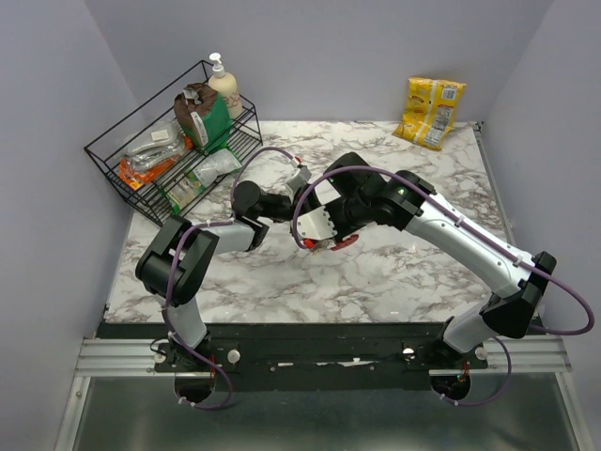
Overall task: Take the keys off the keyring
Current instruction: Remove the key from the keyring.
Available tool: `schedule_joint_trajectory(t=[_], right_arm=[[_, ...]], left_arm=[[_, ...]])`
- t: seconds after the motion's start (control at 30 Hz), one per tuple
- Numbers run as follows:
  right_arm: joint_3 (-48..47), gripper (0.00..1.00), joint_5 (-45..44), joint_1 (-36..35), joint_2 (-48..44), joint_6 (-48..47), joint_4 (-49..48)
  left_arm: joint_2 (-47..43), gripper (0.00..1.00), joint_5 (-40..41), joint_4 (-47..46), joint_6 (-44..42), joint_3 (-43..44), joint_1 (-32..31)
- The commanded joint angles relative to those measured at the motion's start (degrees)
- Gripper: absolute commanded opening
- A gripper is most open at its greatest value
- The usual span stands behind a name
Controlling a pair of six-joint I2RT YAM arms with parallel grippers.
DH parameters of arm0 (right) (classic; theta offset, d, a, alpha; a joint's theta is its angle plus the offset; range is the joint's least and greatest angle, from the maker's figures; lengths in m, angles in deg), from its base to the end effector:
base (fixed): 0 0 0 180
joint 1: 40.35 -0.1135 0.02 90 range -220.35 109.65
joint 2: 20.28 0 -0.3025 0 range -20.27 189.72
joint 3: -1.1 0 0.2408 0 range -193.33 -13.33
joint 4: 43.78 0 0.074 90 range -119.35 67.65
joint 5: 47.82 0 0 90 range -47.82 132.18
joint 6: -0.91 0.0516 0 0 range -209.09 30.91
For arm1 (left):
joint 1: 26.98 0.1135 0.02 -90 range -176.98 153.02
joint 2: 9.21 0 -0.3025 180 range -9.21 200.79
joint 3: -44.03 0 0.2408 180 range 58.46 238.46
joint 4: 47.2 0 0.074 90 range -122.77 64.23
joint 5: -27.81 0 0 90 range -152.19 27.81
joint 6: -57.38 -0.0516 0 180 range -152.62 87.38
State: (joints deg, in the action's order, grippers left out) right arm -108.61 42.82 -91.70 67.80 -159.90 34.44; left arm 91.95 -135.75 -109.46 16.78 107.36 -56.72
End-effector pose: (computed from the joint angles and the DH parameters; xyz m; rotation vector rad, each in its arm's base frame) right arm 0.1887 0.2369 0.3997 -2.2451 1.2355 -0.1159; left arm 0.2788 -0.2163 0.2992 1.1131 1.3540 -1.7909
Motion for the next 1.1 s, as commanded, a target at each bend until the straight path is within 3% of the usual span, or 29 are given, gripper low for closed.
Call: schedule_joint_trajectory(t=[0.0,0.3,0.63,1.07], right_arm=[[-1.0,0.04,-2.7,-0.2,-1.1,0.8,-3.8],[1.1,0.04,-6.1,-0.2,-1.9,1.8,-7.1],[2.4,0.03,-8.2,0.9,-2.6,3.4,-9.7],[12.4,0.01,-1.1,10.6,-10.7,9.5,-17.0]], left_arm=[[-0.1,0.37,0.2,-20.4,-0.5,-0.7,-0.5],[-0.5,0.01,0.6,-20.4,-1.2,-2.4,-0.5],[-1.5,0.00,1.0,-20.4,-2.6,-4.1,0.0],[-10.6,0.00,3.2,-20.3,-7.8,-10.0,2.8]])
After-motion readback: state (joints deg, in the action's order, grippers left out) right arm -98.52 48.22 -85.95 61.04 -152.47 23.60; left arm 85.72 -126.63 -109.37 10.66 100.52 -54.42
